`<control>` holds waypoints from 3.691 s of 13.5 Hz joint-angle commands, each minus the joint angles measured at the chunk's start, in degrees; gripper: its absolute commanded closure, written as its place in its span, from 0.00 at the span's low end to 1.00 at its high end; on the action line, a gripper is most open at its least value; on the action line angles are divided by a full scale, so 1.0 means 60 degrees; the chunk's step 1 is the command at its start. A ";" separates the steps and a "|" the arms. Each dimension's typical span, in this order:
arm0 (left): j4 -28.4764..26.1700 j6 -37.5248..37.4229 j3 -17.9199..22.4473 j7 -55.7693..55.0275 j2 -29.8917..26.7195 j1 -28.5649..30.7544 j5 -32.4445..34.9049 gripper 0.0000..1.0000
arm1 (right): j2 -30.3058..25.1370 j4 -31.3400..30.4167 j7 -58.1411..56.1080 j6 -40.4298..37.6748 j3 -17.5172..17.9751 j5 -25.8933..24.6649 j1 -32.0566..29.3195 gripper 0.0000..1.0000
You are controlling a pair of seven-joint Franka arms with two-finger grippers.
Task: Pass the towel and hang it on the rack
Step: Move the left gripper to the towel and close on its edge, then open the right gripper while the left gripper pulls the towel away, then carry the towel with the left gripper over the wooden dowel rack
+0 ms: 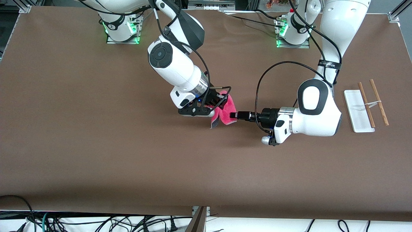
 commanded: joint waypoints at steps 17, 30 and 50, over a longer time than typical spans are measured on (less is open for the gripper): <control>0.0268 -0.0053 0.0179 -0.1163 -0.0023 -0.0104 -0.0165 1.00 | -0.0080 0.0089 -0.0208 -0.0106 -0.0047 0.0159 -0.0043 0.00; 0.0297 -0.2790 0.0325 -0.0054 -0.1679 0.2427 0.5397 1.00 | -0.0387 0.0089 -0.0995 -0.1522 -0.0193 -0.0090 -0.0774 0.00; 0.1308 -0.5268 0.0472 0.4081 -0.1649 0.5331 0.9372 1.00 | -0.4765 -0.2647 -0.7299 -0.5308 -0.1761 -0.2623 -0.5769 0.00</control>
